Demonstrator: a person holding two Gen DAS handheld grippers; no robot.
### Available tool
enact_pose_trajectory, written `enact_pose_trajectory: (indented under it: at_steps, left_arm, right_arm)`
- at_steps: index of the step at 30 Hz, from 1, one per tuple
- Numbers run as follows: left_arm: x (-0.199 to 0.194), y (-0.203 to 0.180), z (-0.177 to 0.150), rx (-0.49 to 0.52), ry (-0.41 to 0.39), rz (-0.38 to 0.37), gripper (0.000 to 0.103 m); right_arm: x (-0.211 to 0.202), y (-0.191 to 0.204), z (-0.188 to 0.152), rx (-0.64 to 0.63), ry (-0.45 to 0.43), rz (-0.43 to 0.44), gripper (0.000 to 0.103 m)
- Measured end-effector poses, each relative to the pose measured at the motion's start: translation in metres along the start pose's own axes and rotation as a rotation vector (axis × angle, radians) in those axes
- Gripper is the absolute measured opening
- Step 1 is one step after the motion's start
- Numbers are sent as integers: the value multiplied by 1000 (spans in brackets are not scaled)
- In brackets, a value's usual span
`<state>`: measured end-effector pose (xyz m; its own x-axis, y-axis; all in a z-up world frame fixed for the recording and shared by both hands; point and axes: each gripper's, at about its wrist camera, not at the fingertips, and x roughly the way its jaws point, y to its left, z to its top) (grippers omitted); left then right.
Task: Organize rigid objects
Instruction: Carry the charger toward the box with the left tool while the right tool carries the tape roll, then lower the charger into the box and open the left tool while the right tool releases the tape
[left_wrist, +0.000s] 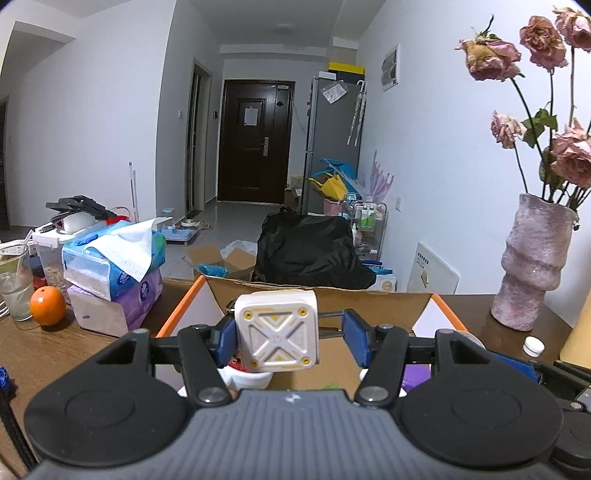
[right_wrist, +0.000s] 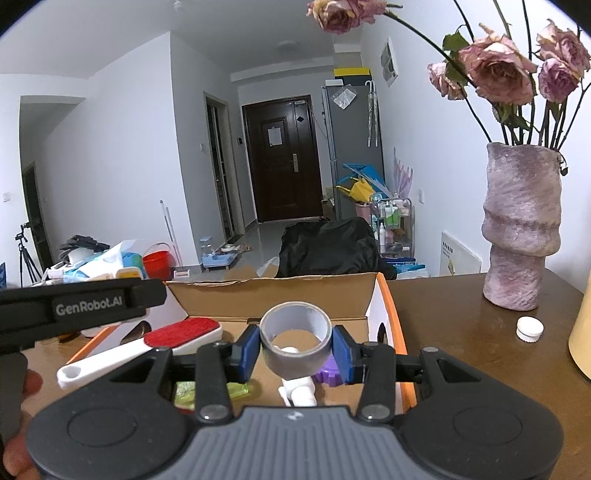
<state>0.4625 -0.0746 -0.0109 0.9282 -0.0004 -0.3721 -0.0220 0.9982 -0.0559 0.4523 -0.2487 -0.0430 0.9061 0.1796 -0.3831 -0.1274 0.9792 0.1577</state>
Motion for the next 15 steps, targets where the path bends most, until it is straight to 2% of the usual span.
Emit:
enact_pose_trajectory:
  at_steps: [15]
  left_arm:
    - [42,7,8,-21,20,29,60]
  right_arm:
    - [44,-3,7,3,30,-35,42]
